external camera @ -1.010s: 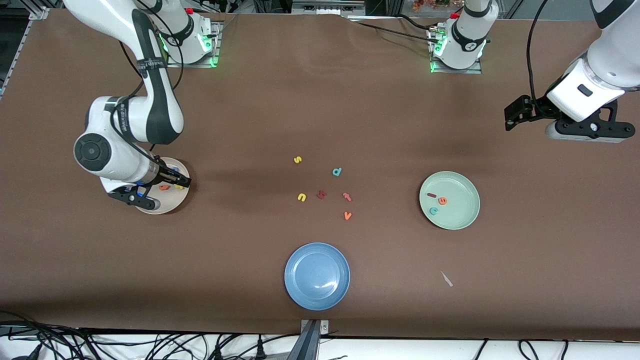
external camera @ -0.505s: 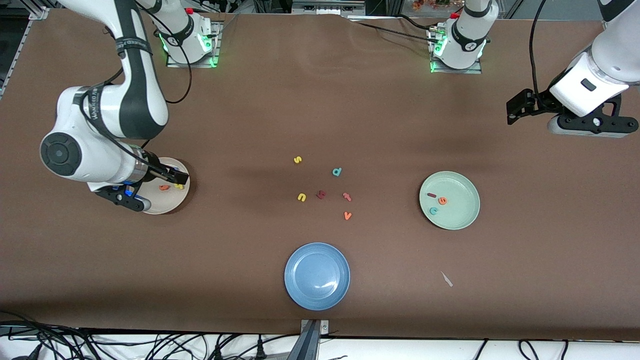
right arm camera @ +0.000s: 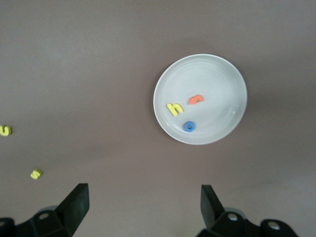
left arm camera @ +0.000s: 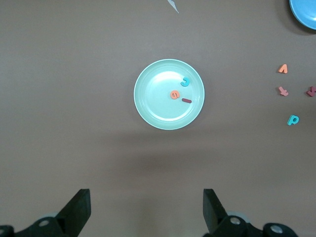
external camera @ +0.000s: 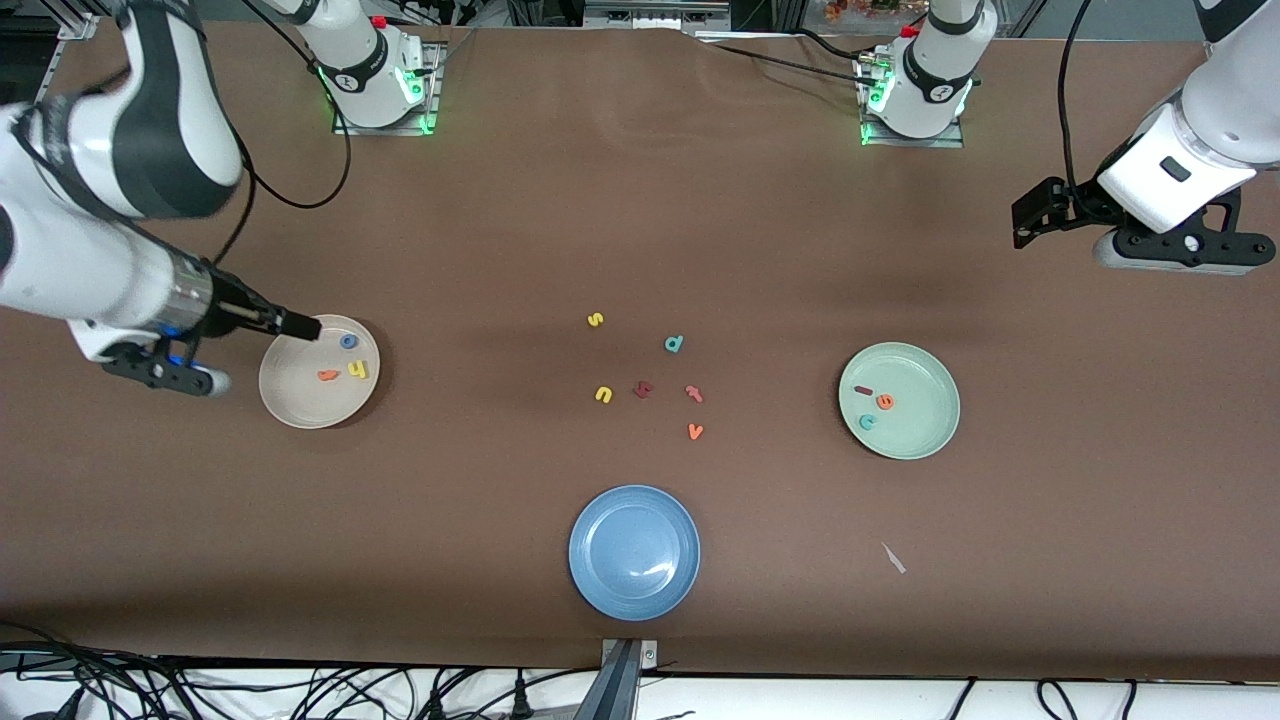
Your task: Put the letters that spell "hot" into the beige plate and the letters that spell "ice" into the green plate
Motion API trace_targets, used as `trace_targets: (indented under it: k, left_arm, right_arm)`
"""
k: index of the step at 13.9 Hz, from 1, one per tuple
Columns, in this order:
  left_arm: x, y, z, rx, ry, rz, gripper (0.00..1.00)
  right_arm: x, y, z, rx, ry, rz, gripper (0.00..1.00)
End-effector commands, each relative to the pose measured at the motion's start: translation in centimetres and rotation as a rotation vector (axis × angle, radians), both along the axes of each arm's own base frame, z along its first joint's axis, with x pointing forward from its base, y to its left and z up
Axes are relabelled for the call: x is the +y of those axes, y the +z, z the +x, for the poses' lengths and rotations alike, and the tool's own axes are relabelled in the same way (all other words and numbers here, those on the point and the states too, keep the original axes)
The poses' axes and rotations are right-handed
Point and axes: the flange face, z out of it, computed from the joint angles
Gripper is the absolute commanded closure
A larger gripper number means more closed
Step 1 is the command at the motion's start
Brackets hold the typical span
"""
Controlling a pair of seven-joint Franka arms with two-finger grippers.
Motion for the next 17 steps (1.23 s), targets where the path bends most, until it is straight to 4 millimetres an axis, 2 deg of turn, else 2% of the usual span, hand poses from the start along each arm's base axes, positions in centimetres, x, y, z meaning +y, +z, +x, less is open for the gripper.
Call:
trace_targets:
  k: [1,2,4,6,8,9,17]
  left_arm:
    - [-0.1,0.8,-0.2,-0.002,0.002,0.025,0.0]
    - [0.0,0.8,-0.2,-0.002,0.003,0.025,0.0]
    - [-0.1,0.8,-0.2,-0.002,0.003,0.025,0.0]
    - [-0.1,0.8,-0.2,-0.002,0.003,0.025,0.0]
    - [-0.1,0.8,-0.2,-0.002,0.003,0.025,0.0]
    - [-0.1,0.8,-0.2,-0.002,0.003,0.025,0.0]
    - [-0.1,0.8,-0.2,-0.002,0.003,0.025,0.0]
  right_arm:
    - [-2.4,5.3,-3.4,-0.021,0.016,-0.042,0.0]
    - [-2.9,7.3,-4.3,-0.042,0.015,-0.059,0.0]
    - [-4.4,9.7,-5.7,-0.062,0.002,-0.092,0.0]
    - [-5.7,10.5,-6.0,-0.078,-0.015,-0.082,0.0]
    - [-7.0,10.6,-5.8,-0.098,0.082,-0.06,0.0]
    - [-7.0,10.3,-5.8,-0.099,0.14,-0.054,0.0]
    - [-6.6,8.2,-4.8,-0.051,0.124,-0.051,0.0]
